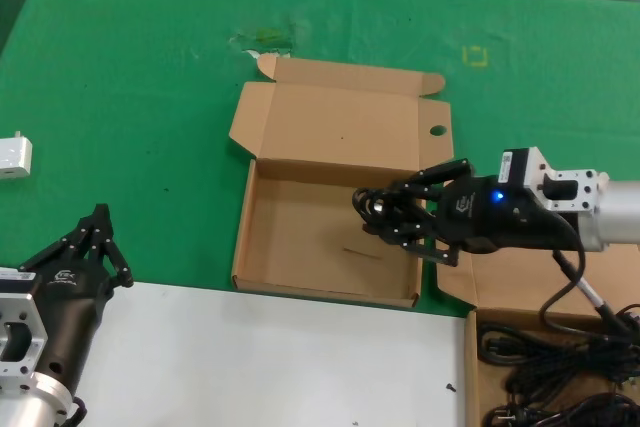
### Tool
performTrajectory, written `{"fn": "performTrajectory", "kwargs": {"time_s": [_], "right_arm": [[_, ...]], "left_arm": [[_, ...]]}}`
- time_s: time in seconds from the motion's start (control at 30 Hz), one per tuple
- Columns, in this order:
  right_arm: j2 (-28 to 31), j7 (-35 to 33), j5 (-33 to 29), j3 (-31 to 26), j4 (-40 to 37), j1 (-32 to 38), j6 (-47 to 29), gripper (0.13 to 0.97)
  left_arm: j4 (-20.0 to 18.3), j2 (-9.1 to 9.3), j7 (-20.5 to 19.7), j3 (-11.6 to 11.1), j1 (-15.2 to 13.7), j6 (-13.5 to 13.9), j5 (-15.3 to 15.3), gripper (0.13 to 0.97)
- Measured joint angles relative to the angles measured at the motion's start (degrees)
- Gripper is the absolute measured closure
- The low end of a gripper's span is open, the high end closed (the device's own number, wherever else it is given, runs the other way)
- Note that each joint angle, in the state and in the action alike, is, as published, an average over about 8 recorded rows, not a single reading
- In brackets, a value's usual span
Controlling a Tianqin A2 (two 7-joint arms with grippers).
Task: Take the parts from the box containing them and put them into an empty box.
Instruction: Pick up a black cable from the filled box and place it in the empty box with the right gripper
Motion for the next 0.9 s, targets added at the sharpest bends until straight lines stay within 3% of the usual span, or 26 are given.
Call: {"fn": "performTrajectory", "kwargs": {"time_s": [0.53,0.9], "right_arm": [[-9.6,-5.4,-0.8,-0.7,-10.6,4.0,3.0,0.785],[-13.6,-6.7,-1.9,-1.4,-13.0,4.7,4.9,0.785]], "left_arm": [[0.0,0.0,0.0,0.0,0.0,0.0,0.0,0.958],[0.0,0.0,0.0,0.0,0.0,0.0,0.0,0.958]]}}
